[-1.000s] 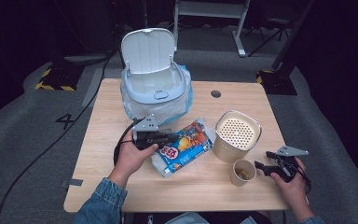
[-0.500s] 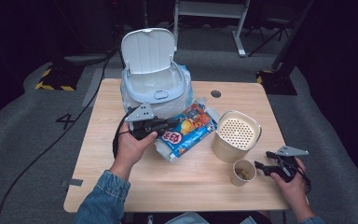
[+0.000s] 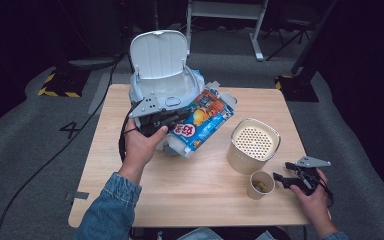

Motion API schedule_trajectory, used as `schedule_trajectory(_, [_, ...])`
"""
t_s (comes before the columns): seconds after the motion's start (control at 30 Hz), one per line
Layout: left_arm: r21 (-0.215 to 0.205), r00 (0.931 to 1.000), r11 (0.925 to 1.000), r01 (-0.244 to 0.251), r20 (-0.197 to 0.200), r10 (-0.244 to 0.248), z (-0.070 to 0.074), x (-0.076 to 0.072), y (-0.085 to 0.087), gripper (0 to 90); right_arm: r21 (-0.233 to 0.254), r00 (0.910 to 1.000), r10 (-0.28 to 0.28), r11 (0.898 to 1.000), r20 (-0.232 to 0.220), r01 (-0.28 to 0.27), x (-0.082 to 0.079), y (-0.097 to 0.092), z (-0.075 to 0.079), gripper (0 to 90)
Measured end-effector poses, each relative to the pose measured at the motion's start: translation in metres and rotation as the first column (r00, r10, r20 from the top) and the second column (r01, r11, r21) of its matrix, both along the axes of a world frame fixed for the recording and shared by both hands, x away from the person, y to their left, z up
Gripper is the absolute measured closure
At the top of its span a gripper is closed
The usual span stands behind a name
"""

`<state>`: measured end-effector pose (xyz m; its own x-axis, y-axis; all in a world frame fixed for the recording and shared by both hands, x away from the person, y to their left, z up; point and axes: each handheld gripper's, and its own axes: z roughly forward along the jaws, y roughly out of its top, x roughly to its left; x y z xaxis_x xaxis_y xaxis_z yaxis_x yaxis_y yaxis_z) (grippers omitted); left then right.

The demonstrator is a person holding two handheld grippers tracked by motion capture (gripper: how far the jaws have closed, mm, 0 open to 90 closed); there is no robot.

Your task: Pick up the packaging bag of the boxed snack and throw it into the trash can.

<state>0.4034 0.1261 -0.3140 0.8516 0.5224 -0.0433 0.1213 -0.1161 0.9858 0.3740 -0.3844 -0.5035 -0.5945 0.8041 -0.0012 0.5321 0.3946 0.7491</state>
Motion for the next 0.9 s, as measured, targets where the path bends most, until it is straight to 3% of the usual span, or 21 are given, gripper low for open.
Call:
schedule_trajectory(0.43, [0.001,0.9987,0.9995,-0.031,0.040,0.031,0.033,0.007,-0.001,88.8,0.000,1.0000,0.000,1.000,0.000,0.000,0.000,0.000,0.000,25.5])
schedule_trajectory(0.9, [-0.028,0.9912,0.9953,-0.093,0.092,0.095,0.077,0.017,0.013,88.8,0.000,1.0000,0.000,1.000,0.000,0.000,0.000,0.000,0.000,25.6])
